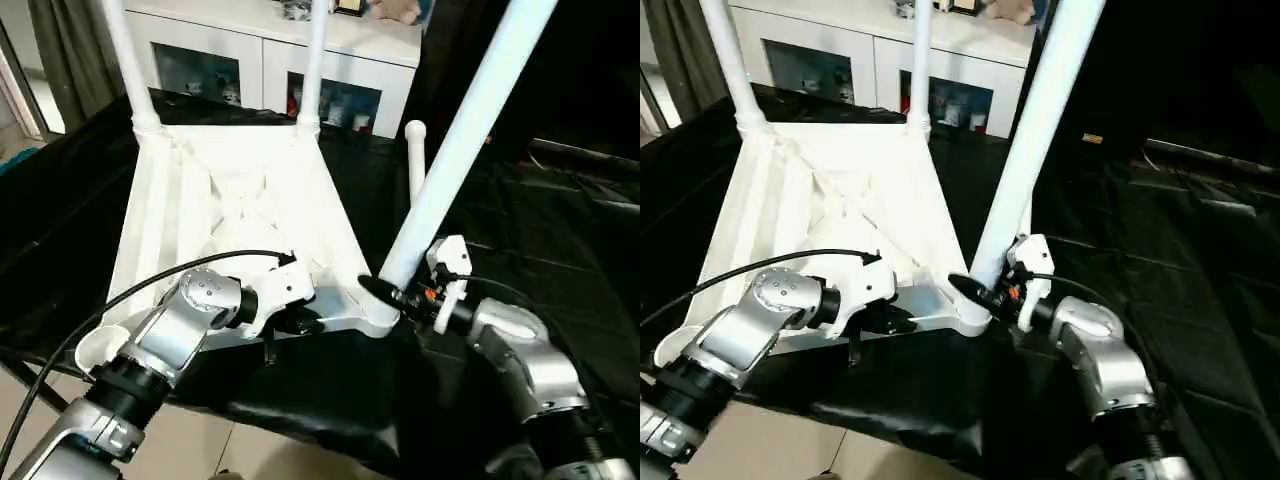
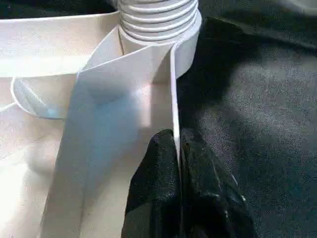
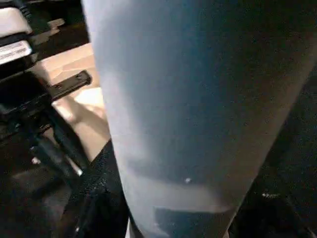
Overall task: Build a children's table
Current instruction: Insert table leg to table base
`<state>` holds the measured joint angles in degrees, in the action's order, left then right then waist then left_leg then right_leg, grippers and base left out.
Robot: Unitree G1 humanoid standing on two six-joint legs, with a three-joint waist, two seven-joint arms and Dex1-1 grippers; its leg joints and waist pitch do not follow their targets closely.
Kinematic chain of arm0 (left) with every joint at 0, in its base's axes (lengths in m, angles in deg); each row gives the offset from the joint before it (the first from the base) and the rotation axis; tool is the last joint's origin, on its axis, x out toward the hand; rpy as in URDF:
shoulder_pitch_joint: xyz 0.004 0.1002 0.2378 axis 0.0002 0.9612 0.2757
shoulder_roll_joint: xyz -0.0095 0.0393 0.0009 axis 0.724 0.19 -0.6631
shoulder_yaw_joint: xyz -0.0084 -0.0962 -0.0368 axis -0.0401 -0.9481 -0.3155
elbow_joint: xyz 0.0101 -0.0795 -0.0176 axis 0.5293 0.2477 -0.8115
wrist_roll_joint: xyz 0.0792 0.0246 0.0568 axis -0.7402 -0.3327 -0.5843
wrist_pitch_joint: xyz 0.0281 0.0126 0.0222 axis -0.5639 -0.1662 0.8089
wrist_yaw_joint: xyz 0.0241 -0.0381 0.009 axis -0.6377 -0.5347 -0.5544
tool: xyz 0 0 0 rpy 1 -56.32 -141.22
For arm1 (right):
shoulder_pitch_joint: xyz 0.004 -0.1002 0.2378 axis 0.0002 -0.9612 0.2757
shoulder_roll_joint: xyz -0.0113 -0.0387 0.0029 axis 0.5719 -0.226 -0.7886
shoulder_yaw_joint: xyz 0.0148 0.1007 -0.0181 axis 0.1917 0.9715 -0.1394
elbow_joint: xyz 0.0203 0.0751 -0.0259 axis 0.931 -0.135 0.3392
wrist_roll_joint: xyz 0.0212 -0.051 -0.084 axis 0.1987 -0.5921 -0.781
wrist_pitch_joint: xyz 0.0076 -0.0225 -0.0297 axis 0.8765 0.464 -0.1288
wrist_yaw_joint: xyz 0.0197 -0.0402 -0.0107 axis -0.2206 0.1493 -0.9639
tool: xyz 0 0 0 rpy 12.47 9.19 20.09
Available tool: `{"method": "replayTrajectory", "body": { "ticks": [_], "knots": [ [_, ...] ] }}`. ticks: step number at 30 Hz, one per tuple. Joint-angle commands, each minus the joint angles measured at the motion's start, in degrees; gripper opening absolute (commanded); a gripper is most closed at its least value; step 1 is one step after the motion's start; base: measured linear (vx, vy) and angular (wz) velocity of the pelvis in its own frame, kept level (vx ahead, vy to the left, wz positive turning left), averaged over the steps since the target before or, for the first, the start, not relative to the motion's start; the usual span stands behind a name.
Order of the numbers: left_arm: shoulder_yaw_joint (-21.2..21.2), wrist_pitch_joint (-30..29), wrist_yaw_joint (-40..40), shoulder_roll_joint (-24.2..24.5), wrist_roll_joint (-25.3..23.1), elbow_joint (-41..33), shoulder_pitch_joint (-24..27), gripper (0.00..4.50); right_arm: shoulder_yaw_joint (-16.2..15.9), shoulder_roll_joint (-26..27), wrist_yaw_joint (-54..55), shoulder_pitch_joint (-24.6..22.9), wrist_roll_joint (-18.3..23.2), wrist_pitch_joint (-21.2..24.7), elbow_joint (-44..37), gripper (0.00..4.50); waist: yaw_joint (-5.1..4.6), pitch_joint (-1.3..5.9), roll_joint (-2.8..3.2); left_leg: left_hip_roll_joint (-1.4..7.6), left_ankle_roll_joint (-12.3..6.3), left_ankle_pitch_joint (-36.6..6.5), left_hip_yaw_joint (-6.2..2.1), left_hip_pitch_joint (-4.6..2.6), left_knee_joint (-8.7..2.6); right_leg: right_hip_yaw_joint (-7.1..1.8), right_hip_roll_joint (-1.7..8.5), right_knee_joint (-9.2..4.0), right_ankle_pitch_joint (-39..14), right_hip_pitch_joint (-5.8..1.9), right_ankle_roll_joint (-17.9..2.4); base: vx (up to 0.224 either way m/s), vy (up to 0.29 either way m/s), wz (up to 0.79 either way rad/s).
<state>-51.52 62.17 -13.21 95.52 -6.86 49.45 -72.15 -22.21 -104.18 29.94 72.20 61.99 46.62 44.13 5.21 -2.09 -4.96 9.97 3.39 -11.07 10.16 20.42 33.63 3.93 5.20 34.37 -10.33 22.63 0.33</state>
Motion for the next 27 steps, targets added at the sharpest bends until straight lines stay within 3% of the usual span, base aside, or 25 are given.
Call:
{"method": "replayTrajectory", "body": {
  "ticks": [1,4,8,10,14,18,20,23,24,25,27],
  "knots": [
    [1.01,2.39,1.04,-0.57,0.73,1.86,-0.69,0.0,-3.44,-0.37,-3.63,-2.63,-0.86,2.43,4.17,1.9,-0.17,2.06,0.09,3.47,0.42,-19.85,-1.59,-0.4,-5.14,-2.85,4.12,-5.68,-28.9,-0.91,-5.92,0.0,0.0,0.0],
    [1.09,4.33,4.2,-0.81,2.18,2.39,-0.75,0.0,-3.3,-1.02,-5.66,-2.67,-0.49,1.19,5.3,1.9,-0.12,2.08,0.15,3.56,0.37,-20.16,-1.4,-0.62,-5.11,-2.9,4.06,-5.51,-26.6,-0.84,-7.32,0.0,0.0,0.0],
    [1.04,6.64,7.74,-1.21,3.71,2.85,-0.76,0.0,-3.0,-1.59,-7.68,-2.5,0.04,0.6,5.77,1.9,-0.2,2.01,0.32,3.68,0.68,-21.17,-1.52,-0.62,-5.31,-2.88,4.05,-5.4,-26.61,-1.01,-7.81,0.0,0.0,0.0],
    [1.13,7.45,9.54,-1.27,4.34,3.24,-0.98,0.0,-3.19,-1.98,-9.07,-2.43,-0.1,0.16,6.01,1.9,-0.14,1.88,0.32,3.72,0.85,-22.36,-1.45,-0.95,-5.33,-2.96,4.09,-5.52,-27.26,-0.8,-8.06,0.0,0.0,0.0],
    [1.65,9.31,11.2,-0.6,3.37,5.11,-2.07,0.0,-3.35,-2.31,-10.82,-2.2,-0.76,-1.26,6.85,1.9,-0.11,1.85,0.52,3.8,1.13,-23.53,-1.62,-1.07,-5.51,-3.04,4.3,-5.64,-28.34,-0.96,-8.13,0.0,0.0,0.0],
    [0.99,10.58,8.7,-0.94,1.15,7.92,-2.95,0.0,-3.44,-2.0,-10.15,-1.92,-1.62,-1.95,7.95,1.9,-0.07,1.92,0.29,3.78,0.99,-21.55,-1.57,-0.78,-5.61,-3.01,4.34,-5.49,-26.47,-1.32,-8.48,0.0,0.0,0.0],
    [0.52,10.72,6.35,-1.21,-0.13,9.07,-3.26,0.0,-3.43,-1.48,-8.64,-1.73,-2.38,-2.1,8.93,1.9,-0.1,1.8,0.32,3.78,1.17,-22.55,-1.56,-1.0,-5.58,-3.01,4.38,-5.69,-28.49,-1.1,-8.26,0.0,0.0,0.0],
    [-0.31,9.84,3.51,-1.78,-1.07,10.35,-3.85,0.0,-2.63,-0.44,-5.64,-0.97,-3.35,-3.06,11.23,1.9,-0.23,1.47,0.19,3.78,1.67,-25.05,-1.91,-1.15,-5.59,-2.87,4.77,-6.46,-35.75,-0.75,-6.13,0.0,0.0,0.0],
    [-0.71,9.25,2.79,-2.0,-1.05,10.52,-3.99,0.0,-1.63,0.38,-2.26,0.1,-4.11,-3.84,13.52,1.9,-0.45,1.22,0.18,3.59,2.12,-27.58,-2.13,-1.51,-5.39,-2.52,4.9,-7.2,-40.57,-0.34,-4.71,0.0,0.0,0.0],
    [-1.0,8.43,2.31,-2.12,-0.97,10.41,-4.06,0.0,-0.81,0.98,0.39,1.01,-4.6,-4.44,15.34,1.9,-0.87,1.27,-0.06,3.49,2.59,-28.81,-2.52,-1.47,-5.34,-2.09,5.04,-7.5,-43.77,-0.43,-3.39,-0.06,0.006,-0.03],
    [-1.23,7.74,2.07,-2.25,-0.75,10.16,-4.12,0.0,0.21,1.63,3.4,2.19,-5.01,-4.95,17.59,1.9,-1.6,1.21,0.22,3.55,3.51,-31.64,-3.22,-1.47,-5.51,-1.06,5.04,-8.01,-45.76,-0.71,-2.37,-0.06,0.017,-0.09]
  ]
}}
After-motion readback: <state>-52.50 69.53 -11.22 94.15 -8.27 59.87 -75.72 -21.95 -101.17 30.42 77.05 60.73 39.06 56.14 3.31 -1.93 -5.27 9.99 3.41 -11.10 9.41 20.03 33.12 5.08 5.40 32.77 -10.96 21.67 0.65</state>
